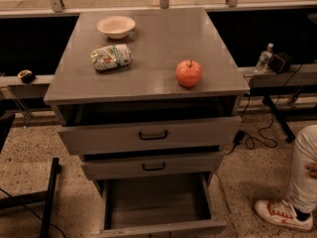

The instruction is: Close bottom drawer

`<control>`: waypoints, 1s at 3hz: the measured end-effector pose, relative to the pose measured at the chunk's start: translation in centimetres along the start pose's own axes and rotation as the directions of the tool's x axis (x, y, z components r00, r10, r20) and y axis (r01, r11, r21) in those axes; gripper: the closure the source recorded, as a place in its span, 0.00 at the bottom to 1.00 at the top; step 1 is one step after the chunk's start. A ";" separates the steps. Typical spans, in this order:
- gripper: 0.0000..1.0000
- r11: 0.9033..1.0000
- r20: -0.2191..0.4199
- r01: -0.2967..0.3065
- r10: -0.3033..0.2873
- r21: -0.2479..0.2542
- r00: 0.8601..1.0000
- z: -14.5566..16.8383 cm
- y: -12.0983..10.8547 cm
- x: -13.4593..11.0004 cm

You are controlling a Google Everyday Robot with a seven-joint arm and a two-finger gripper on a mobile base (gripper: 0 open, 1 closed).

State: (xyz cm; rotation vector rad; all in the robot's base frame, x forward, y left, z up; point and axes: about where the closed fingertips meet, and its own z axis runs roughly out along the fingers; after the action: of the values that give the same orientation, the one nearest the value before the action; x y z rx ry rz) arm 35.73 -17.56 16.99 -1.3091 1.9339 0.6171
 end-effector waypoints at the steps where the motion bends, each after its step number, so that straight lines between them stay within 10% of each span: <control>1: 1.00 0.995 0.050 0.062 -0.066 0.084 0.997 0.8 -1.4 -1.0; 3: 1.00 0.939 0.087 0.160 -0.194 0.304 0.977 2.4 -5.9 -3.5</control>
Offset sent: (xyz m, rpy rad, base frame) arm 0.0988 0.0216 0.0303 -0.0308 -0.5362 -0.1671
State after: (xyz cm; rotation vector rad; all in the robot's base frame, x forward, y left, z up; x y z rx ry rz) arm 42.77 -15.97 18.17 -1.2112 1.7135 0.2929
